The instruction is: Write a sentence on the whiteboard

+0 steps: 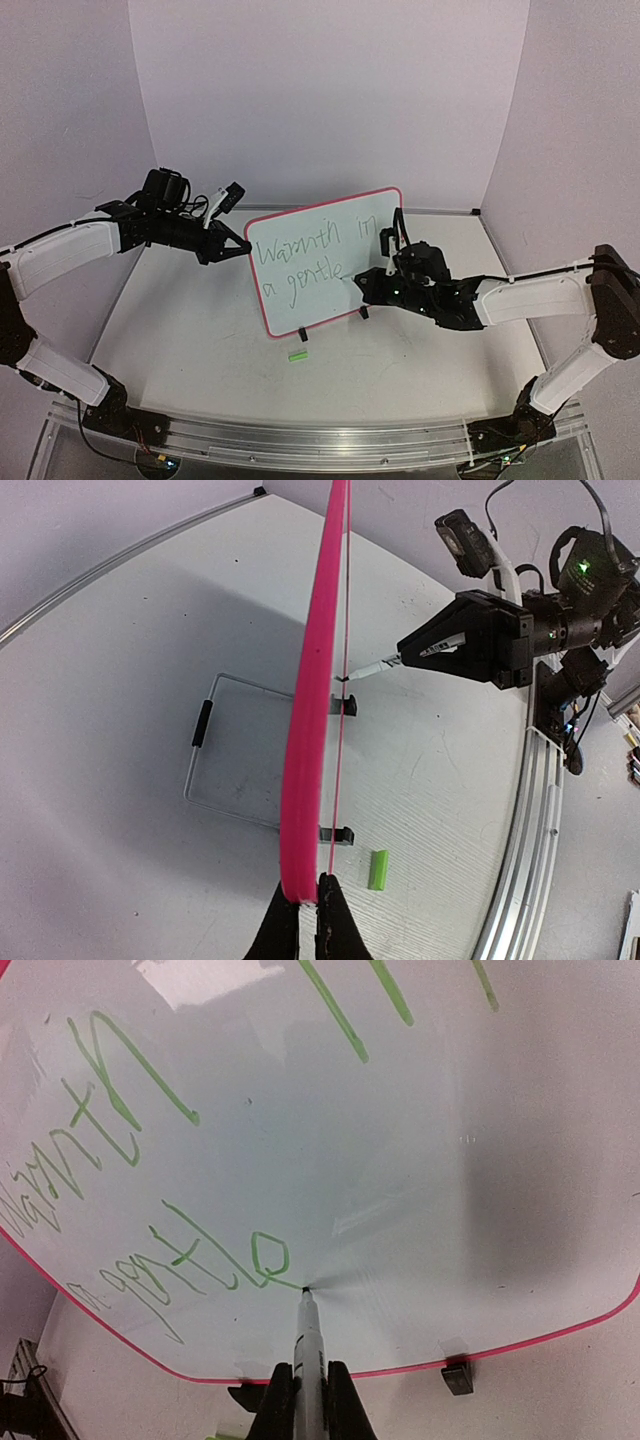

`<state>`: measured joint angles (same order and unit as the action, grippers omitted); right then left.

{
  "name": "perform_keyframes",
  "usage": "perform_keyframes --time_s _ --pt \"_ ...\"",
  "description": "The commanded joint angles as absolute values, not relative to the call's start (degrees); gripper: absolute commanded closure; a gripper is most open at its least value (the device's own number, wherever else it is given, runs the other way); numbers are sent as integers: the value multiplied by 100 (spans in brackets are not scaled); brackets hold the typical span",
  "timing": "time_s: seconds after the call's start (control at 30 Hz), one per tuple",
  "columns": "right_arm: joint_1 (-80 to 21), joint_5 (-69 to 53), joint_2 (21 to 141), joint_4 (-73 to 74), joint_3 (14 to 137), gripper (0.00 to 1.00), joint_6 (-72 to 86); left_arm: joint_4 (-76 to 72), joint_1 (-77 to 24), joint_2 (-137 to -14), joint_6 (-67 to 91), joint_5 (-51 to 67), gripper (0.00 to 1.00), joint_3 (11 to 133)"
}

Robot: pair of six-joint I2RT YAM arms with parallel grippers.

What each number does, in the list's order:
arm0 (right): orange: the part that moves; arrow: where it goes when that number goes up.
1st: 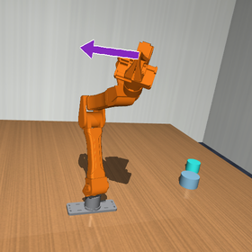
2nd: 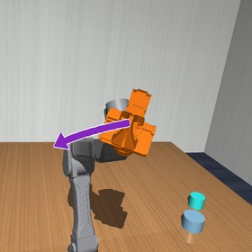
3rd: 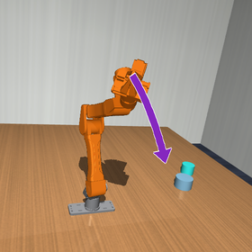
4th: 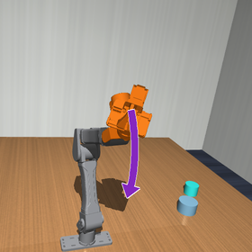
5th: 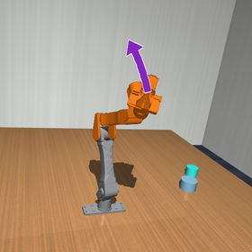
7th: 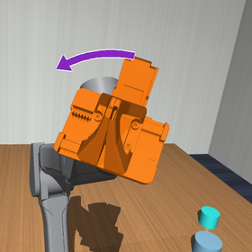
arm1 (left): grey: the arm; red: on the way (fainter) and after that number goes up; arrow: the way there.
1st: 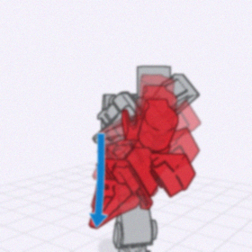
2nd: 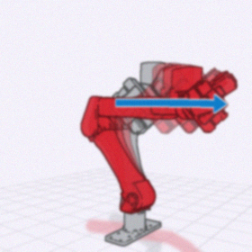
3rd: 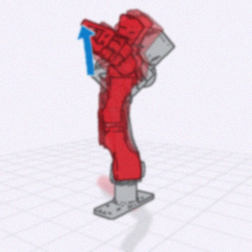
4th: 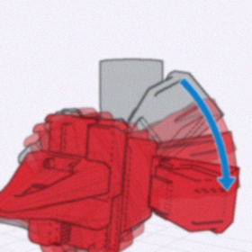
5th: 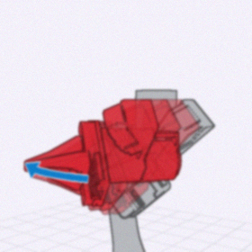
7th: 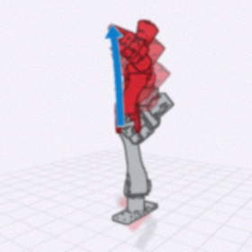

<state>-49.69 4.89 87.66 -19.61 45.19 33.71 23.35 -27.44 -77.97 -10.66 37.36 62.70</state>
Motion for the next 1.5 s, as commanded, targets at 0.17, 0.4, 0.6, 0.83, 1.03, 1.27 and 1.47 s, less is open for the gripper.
perform_keyframes --time_s 0.17,0.4,0.6,0.83,1.03,1.27,1.47 --pt "-4931 1228 8487 -2013 4422 100 3417 3018 -2892 -7950 -1325 3528 100 6233" --pt "-4917 1159 8538 -2013 4447 100 3399 3014 -2892 -7949 -1320 3533 100 6232" --pt "-4909 966 8322 -2011 4429 100 3201 3007 -2893 -7947 -1320 3531 100 6231" --pt "-4735 -24 7827 -1923 4335 100 2711 3014 -2892 -7950 -1322 3499 100 6224" --pt "-4281 -956 7504 -1905 4086 100 2546 3031 -2896 -7922 -1330 3462 100 6225" --pt "-3819 -1207 7490 -1916 4058 100 2511 3050 -2892 -7920 -1343 3450 100 6232" --pt "-3783 -1214 7768 -1978 4273 100 2487 3058 -2892 -7901 -1348 3414 100 6225"
